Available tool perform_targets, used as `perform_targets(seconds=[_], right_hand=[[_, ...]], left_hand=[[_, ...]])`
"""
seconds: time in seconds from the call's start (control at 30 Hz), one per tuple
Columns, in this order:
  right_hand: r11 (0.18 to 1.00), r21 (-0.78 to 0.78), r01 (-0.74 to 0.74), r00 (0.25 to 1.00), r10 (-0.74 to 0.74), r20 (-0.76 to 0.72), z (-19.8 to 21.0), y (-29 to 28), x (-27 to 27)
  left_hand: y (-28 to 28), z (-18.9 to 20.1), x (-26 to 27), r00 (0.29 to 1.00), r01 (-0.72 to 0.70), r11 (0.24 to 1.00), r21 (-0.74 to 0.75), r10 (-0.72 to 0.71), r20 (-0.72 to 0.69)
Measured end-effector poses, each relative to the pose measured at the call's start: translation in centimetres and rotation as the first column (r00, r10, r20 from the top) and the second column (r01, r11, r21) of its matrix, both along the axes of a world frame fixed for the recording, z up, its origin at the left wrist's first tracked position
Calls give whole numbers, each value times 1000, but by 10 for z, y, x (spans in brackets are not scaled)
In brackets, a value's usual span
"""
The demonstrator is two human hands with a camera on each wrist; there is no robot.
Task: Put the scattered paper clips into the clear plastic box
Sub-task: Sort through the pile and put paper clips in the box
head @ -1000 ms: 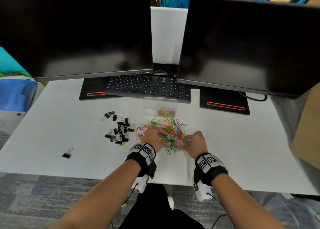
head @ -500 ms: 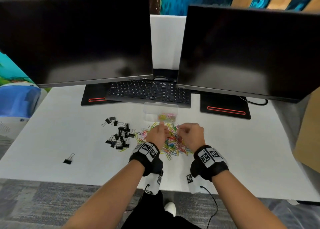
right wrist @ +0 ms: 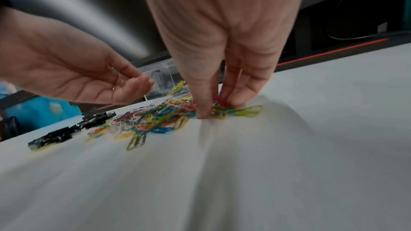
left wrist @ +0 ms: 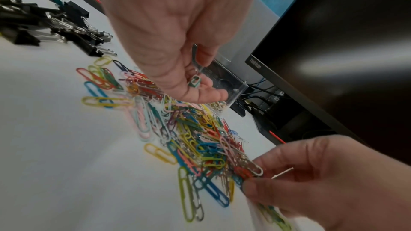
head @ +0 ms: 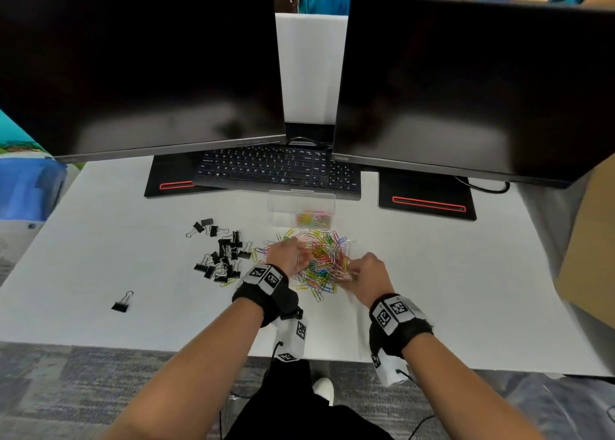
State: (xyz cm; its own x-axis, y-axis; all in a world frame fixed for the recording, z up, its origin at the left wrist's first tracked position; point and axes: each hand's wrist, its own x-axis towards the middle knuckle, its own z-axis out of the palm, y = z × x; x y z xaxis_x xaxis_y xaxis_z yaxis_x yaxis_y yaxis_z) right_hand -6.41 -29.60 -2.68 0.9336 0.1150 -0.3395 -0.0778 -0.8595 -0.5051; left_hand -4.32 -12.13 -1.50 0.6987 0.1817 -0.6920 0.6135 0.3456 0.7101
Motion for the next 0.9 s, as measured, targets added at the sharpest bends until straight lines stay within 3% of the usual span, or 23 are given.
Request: perform_targets(seconds=[0.17,0.3,0.4,0.5,0.7,0.8,0.9], right_hand=[[1000,3,6,998,-7,61,-3,6,8],[992,118,53,983,-72,168,18,11,20],[973,230,9,970,-65,236,44,29,26],[958,278,-68,976,6,217,57,43,30],[943,333,31,978,-98,185,56,38,51],[958,278,71,974,-127,187,50,30,57],[975,210,65,991,-88,97,37,24,54]], left_hand=[[-8,4,1,1000,7,1000,1,-7,7],[-17,9,3,1000,8,1000,-24,-8,5],[-23,13,4,1000,15,997,-72,-15,-2],[-25,20,3,999,-38,991,-132,35,-22],[-7,21,9,993,-105,977,-186,92,-74],[5,22,13,995,-98,982,-159,92,-50],[13,28,22,999,-10,996,-85,13,36]])
